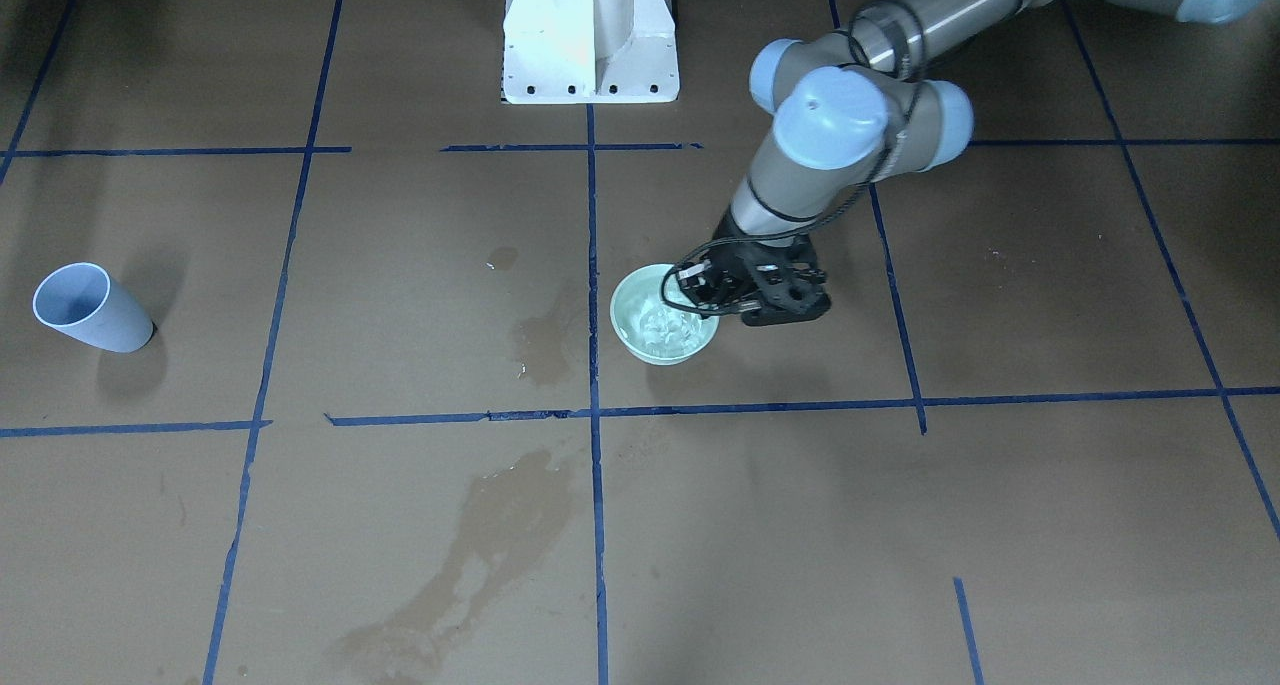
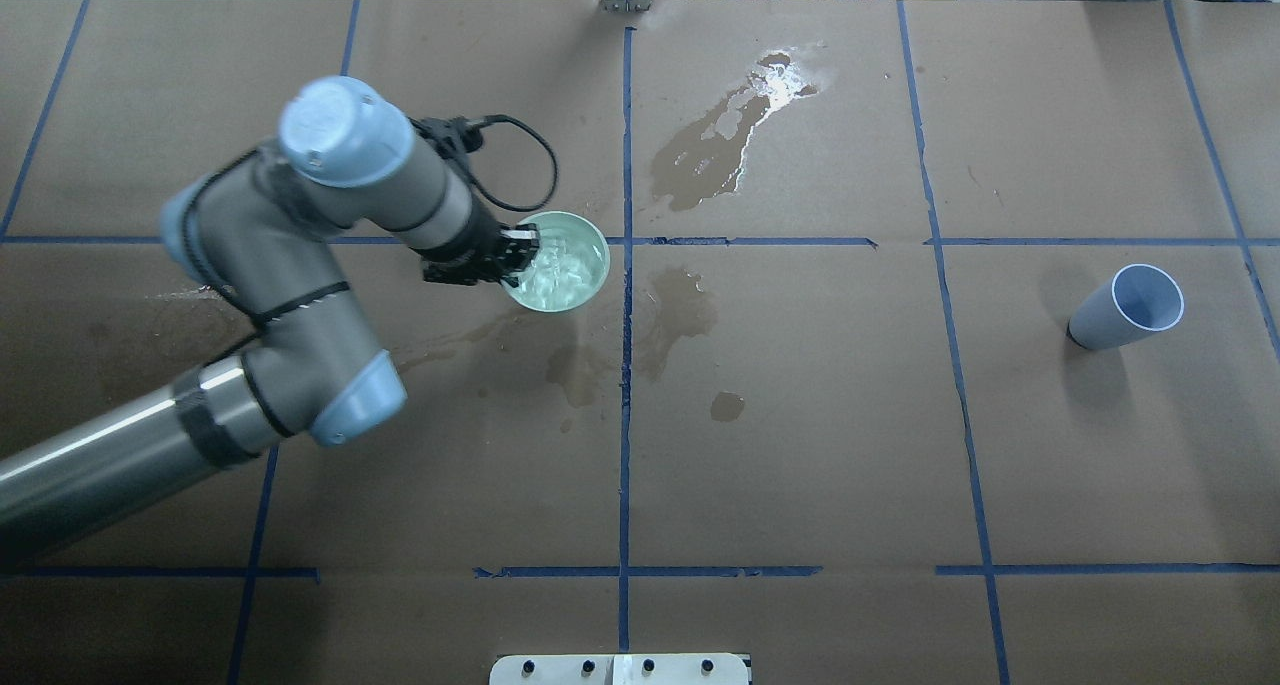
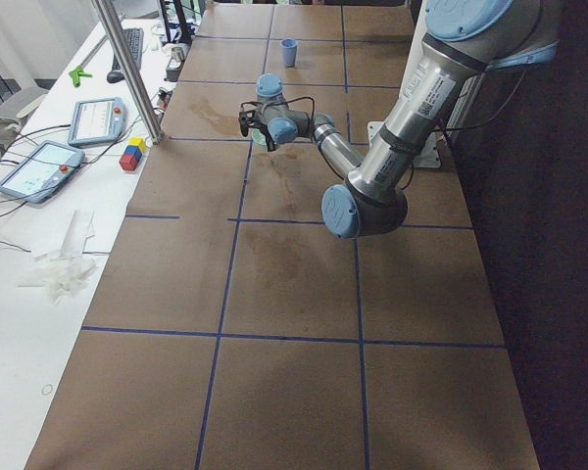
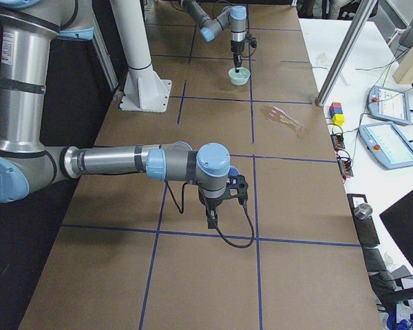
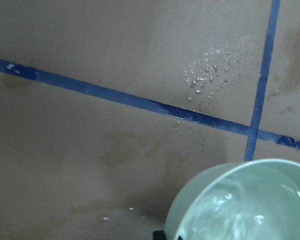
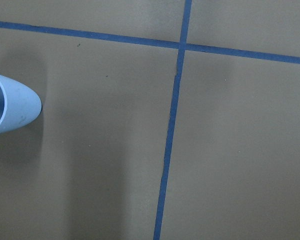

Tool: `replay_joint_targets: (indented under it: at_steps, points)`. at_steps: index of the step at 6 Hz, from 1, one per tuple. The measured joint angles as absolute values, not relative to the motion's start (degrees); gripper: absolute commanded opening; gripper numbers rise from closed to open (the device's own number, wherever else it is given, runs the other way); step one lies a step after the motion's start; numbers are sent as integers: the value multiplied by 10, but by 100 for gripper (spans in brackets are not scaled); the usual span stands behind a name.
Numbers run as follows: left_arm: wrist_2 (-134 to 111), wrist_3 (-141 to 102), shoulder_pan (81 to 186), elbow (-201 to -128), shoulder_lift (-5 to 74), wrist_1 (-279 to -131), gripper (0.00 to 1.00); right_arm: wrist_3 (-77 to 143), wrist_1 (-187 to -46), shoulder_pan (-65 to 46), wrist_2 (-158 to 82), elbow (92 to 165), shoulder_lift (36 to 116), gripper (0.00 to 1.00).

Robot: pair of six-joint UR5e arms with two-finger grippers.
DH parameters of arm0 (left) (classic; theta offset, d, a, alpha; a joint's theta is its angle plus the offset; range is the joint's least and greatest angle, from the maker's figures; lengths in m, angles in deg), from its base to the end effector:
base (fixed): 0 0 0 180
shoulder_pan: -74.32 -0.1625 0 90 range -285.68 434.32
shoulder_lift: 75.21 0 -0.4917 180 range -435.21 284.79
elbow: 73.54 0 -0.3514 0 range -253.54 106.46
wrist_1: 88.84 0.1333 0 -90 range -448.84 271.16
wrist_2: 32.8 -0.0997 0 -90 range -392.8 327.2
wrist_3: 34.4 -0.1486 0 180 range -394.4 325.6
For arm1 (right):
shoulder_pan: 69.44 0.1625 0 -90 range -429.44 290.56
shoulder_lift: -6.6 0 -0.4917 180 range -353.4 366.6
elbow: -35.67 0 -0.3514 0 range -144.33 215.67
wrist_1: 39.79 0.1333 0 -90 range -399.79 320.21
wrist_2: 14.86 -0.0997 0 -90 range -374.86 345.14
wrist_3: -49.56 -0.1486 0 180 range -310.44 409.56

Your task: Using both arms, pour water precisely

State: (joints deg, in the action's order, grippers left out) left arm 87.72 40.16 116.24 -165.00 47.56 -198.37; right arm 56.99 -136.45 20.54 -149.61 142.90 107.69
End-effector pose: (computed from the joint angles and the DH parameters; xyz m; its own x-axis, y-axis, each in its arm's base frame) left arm 0.4962 -0.5233 0.3735 0.4961 -0.1372 -0.8574 0.1439 0.9868 -0.0747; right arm 0.0286 -0.3536 0.7139 0.7042 -0.1232 0.6992 0.0922 0.9924 0.0820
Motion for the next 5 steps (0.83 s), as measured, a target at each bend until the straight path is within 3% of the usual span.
replay_joint_targets:
  at_steps: [5]
  points:
    - [1077, 84, 1385, -1695, 274, -1986, 0, 571, -1364, 204, -1496, 1429, 1076, 100]
